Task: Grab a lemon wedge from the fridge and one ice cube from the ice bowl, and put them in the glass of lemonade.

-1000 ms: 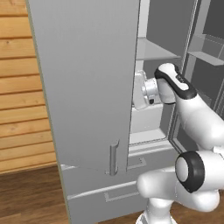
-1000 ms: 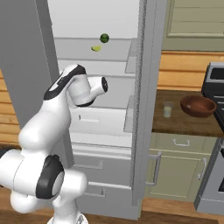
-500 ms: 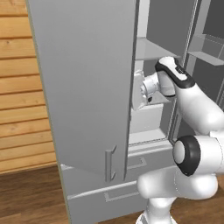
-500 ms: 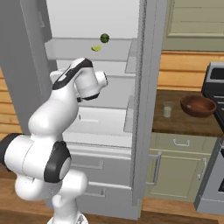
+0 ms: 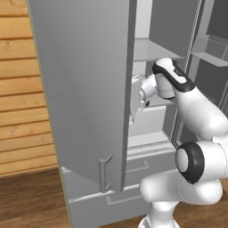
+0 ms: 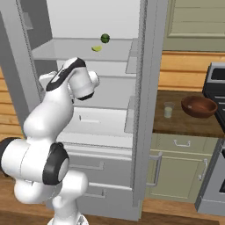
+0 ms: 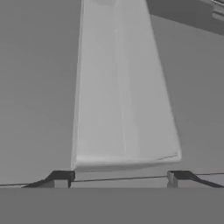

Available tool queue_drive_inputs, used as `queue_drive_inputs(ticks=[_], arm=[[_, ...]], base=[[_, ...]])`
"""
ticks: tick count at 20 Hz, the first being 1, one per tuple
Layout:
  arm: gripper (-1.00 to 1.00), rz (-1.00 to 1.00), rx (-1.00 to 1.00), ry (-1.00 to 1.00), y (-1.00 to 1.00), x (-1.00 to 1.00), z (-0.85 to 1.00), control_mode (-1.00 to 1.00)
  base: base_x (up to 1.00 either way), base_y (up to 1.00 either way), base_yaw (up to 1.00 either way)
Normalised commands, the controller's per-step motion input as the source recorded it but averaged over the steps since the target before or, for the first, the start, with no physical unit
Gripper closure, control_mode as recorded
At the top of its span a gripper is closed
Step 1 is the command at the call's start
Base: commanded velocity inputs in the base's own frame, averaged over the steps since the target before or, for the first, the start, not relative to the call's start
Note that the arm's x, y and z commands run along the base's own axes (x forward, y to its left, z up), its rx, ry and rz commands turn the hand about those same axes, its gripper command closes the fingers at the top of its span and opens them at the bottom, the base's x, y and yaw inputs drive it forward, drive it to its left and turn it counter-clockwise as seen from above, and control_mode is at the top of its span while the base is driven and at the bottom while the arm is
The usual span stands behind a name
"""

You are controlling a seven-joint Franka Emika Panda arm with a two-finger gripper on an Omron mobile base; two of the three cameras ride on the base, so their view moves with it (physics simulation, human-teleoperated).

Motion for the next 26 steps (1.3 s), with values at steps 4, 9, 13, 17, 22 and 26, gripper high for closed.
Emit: queue_drive_inputs(ticks=[4, 9, 13, 17, 22, 26], arm=[[-1.00, 0.00, 0.00, -0.10, 0.67, -0.68, 0.03, -1.00], [-1.00, 0.00, 0.00, -0.15, 0.84, -0.41, 0.29, -1.00], [-1.00, 0.00, -0.01, -0.11, 0.85, -0.41, 0.39, -1.00], [-1.00, -0.02, -0.05, -0.15, 0.94, -0.44, 0.45, -1.00], [-1.00, -0.05, -0.04, -0.16, 0.76, -0.41, 0.42, -1.00], [-1.00, -0.03, 0.00, -0.08, 0.12, -0.60, 0.22, -1.00]], base=[[0.00, 0.00, 0.00], [0.00, 0.00, 0.00], [0.00, 0.00, 0.00], [0.00, 0.00, 0.00], [0.00, 0.00, 0.00], [0.00, 0.00, 0.00]])
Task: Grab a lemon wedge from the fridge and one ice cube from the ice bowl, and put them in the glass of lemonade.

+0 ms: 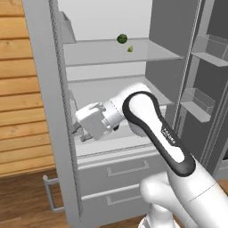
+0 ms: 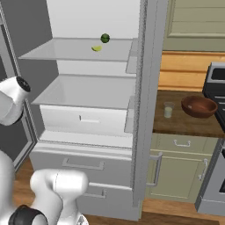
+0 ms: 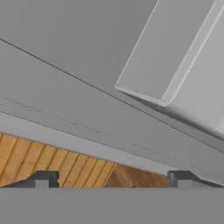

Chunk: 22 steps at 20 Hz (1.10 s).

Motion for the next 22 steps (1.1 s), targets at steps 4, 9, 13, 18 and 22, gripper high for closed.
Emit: queue_drive_inputs(ticks=[4, 9, 13, 18, 22], arm=[[-1.00, 0.00, 0.01, -0.10, -0.49, -0.92, 0.16, -1.00], [-1.00, 0.00, -0.02, -0.14, -0.37, -0.65, 0.65, -1.00], [-1.00, -0.12, -0.24, -0.01, -0.38, -0.02, 0.78, -1.00], [-1.00, -0.15, -0.39, -0.01, -0.49, 0.18, 0.33, -1.00], [-1.00, -0.15, -0.41, -0.13, -0.63, 0.01, 0.00, -1.00]], base=[[0.00, 0.00, 0.00], [0.00, 0.00, 0.00], [0.00, 0.00, 0.00], [0.00, 0.00, 0.00], [0.00, 0.00, 0.00]])
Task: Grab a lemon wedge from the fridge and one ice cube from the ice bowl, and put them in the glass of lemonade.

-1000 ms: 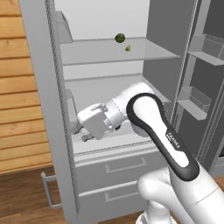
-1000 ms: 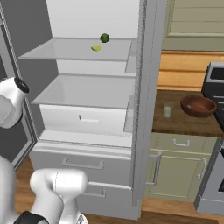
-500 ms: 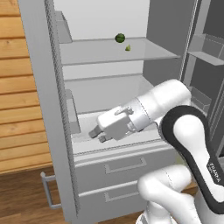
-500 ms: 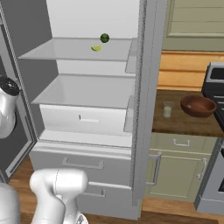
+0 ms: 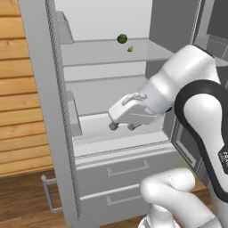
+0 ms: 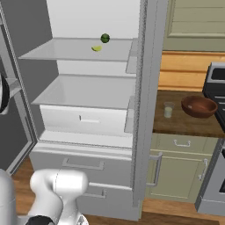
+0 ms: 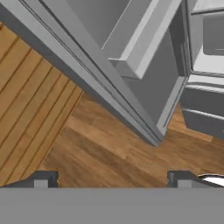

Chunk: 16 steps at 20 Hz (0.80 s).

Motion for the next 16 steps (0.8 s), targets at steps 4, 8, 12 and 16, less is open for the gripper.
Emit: queue_drive_inputs(ticks=[4, 8, 12, 16], arm=[[-1.00, -0.18, -0.32, -0.16, -0.85, 0.00, -0.05, -1.00], [-1.00, -0.19, -0.10, 0.03, -0.94, 0.04, -0.43, -1.00], [-1.00, -0.20, -0.04, 0.01, -0.86, 0.03, -0.38, -1.00], [-1.00, -0.27, -0.03, 0.06, -0.60, 0.00, -0.11, -1.00]], base=[[0.00, 0.00, 0.00], [0.00, 0.00, 0.00], [0.00, 0.00, 0.00], [0.00, 0.00, 0.00]])
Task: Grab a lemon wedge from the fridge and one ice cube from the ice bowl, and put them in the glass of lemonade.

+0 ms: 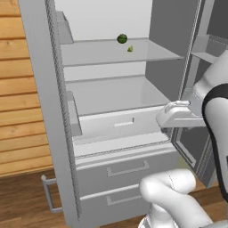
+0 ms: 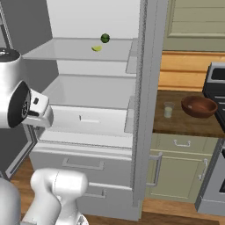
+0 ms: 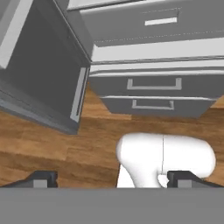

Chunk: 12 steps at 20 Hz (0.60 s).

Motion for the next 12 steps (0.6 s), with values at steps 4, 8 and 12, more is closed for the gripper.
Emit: queue_drive_inputs(ticks=[4, 8, 12], arm=[[-1.00, -0.18, -0.07, -0.05, -0.17, -0.07, 0.00, -1.00], [-1.00, -0.02, -0.01, -0.06, 0.00, -0.02, 0.03, -1.00], [-1.00, 0.00, 0.06, -0.12, -0.02, 0.00, 0.13, -1.00]], base=[[0.00, 0.00, 0.00], [0.00, 0.00, 0.00], [0.00, 0.00, 0.00]])
